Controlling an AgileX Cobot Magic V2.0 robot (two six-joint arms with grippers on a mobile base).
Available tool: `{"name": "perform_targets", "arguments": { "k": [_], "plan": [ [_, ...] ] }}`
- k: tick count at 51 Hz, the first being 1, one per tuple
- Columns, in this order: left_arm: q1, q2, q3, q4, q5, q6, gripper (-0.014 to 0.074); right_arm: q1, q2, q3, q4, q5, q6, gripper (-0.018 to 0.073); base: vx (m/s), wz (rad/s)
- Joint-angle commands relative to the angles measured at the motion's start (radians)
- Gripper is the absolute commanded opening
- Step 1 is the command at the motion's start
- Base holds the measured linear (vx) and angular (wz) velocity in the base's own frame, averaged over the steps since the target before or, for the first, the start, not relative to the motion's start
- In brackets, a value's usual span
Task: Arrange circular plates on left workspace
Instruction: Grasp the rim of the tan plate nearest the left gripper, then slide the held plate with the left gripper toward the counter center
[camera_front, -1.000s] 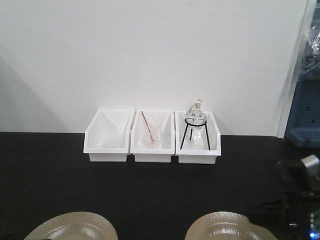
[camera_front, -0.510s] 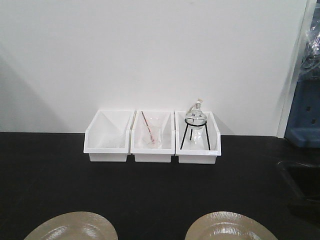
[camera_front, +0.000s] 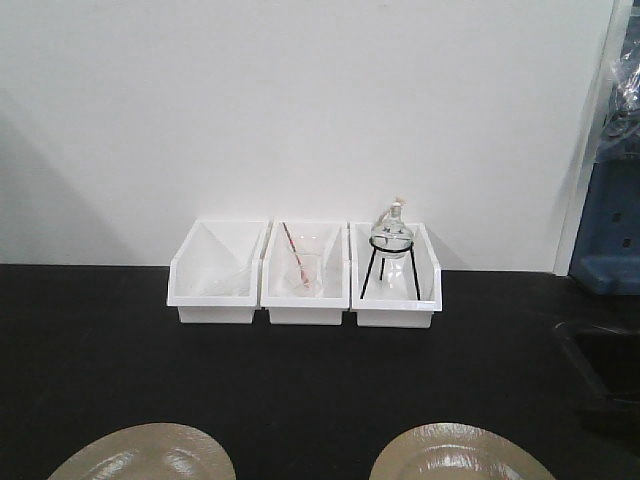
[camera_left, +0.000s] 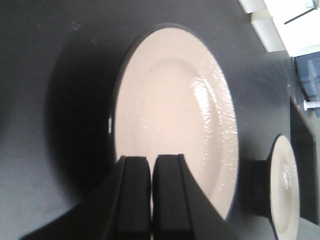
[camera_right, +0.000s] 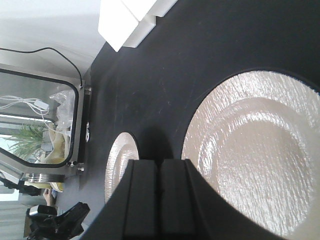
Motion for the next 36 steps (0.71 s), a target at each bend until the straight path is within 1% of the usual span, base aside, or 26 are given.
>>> {"name": "perform_targets", "arguments": {
  "k": [1, 5, 9, 13, 16, 20, 26, 29, 31, 34, 36],
  "plan": [
    [0.001, 0.002, -0.027, -0.042, 0.023, 0.004, 0.0345, -0.007, -0.028, -0.028, 0.062, 0.06, -0.012, -0.0003, 0.0, 0.0],
    [-0.003, 0.027, -0.027, -0.045, 0.008, 0.005, 0.0423, -0.007, -0.028, -0.028, 0.057, 0.06, -0.012, -0.0003, 0.0, 0.0],
    [-0.035, 0.057, -0.027, -0.045, -0.021, 0.012, 0.0474, -0.007, -0.028, -0.028, 0.047, 0.059, -0.012, -0.0003, 0.0, 0.0],
    [-0.079, 0.093, -0.027, -0.045, -0.05, 0.033, 0.0486, -0.007, -0.028, -0.028, 0.045, 0.056, -0.012, -0.0003, 0.0, 0.0],
    [-0.114, 0.116, -0.027, -0.061, -0.065, 0.047, 0.0485, -0.007, -0.028, -0.028, 0.045, 0.056, -0.012, -0.0003, 0.0, 0.0],
    [-0.153, 0.147, -0.027, -0.103, -0.074, 0.051, 0.0485, -0.007, -0.028, -0.028, 0.044, 0.056, -0.012, -0.0003, 0.0, 0.0],
    [-0.208, 0.188, -0.027, -0.191, -0.075, 0.082, 0.0484, -0.007, -0.028, -0.028, 0.044, 0.056, -0.012, -0.0003, 0.0, 0.0],
    [-0.228, 0.206, -0.027, -0.224, -0.079, 0.083, 0.0464, -0.007, -0.028, -0.028, 0.044, 0.056, -0.012, -0.0003, 0.0, 0.0],
    [-0.24, 0.218, -0.027, -0.247, -0.079, 0.083, 0.0428, -0.007, -0.028, -0.028, 0.042, 0.056, -0.012, -0.0003, 0.0, 0.0],
    [-0.254, 0.228, -0.027, -0.265, -0.077, 0.082, 0.0343, -0.007, -0.028, -0.028, 0.04, 0.056, -0.012, -0.0003, 0.0, 0.0],
    [-0.261, 0.232, -0.027, -0.273, -0.076, 0.081, 0.027, -0.007, -0.028, -0.028, 0.039, 0.056, -0.012, -0.0003, 0.0, 0.0]
  ]
}}
